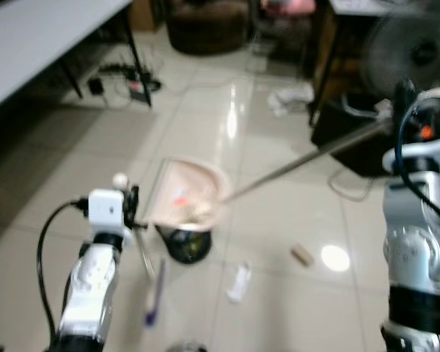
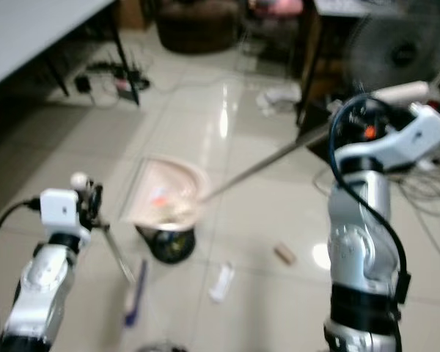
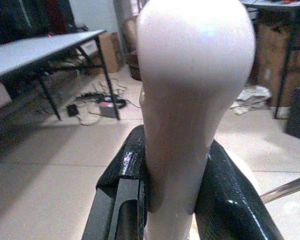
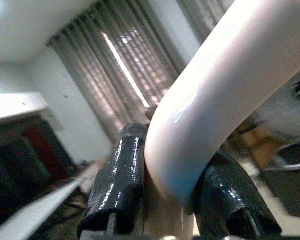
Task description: Sweep floor
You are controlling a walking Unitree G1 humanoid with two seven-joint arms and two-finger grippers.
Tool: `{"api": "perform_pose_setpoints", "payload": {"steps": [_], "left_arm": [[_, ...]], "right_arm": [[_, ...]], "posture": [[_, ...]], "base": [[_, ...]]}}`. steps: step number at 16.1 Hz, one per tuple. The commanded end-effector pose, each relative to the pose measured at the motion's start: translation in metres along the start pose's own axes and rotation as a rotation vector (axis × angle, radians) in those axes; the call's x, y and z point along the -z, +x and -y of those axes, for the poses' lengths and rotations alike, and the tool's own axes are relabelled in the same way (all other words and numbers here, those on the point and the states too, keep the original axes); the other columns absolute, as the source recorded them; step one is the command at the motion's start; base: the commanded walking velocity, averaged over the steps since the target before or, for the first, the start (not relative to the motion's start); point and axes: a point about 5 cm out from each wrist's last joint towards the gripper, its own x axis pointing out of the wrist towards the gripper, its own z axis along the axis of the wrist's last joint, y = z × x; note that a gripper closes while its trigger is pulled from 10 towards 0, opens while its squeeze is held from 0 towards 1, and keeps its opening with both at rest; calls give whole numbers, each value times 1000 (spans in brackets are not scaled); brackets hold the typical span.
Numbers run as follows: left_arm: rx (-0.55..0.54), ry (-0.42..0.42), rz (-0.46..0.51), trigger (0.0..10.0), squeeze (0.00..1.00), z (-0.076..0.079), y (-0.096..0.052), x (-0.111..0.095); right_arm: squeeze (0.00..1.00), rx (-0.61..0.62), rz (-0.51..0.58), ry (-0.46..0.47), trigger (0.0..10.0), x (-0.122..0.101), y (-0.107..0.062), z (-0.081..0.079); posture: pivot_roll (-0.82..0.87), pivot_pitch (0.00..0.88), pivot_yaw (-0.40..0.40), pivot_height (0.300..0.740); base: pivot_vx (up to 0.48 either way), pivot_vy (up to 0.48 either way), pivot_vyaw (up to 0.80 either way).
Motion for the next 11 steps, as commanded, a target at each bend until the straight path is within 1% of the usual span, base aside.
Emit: {"api": "perform_pose_setpoints", "payload": {"steps": [1,4,7,9,11], "left_arm": [[-8,13,64,10000,0,0,1,-15],[-16,45,89,10000,0,-3,-7,-23],[-16,49,66,10000,0,-6,-11,-19],[-14,43,-23,10000,0,-7,-11,-6],[-23,48,-30,10000,0,-7,-8,-4]], "right_arm": [[0,13,42,4,10000,-10,2,5],[0,18,54,18,10000,-10,5,9],[0,21,65,31,10000,-11,6,9],[0,25,78,32,10000,-13,6,9],[0,28,82,25,10000,-14,6,11]], "posture": [[27,31,44,740],[68,20,41,740],[59,15,51,740],[37,18,62,740],[26,18,70,740]], "base": [[401,0,0],[405,0,0],[379,0,0],[0,0,0],[0,0,0]]}}
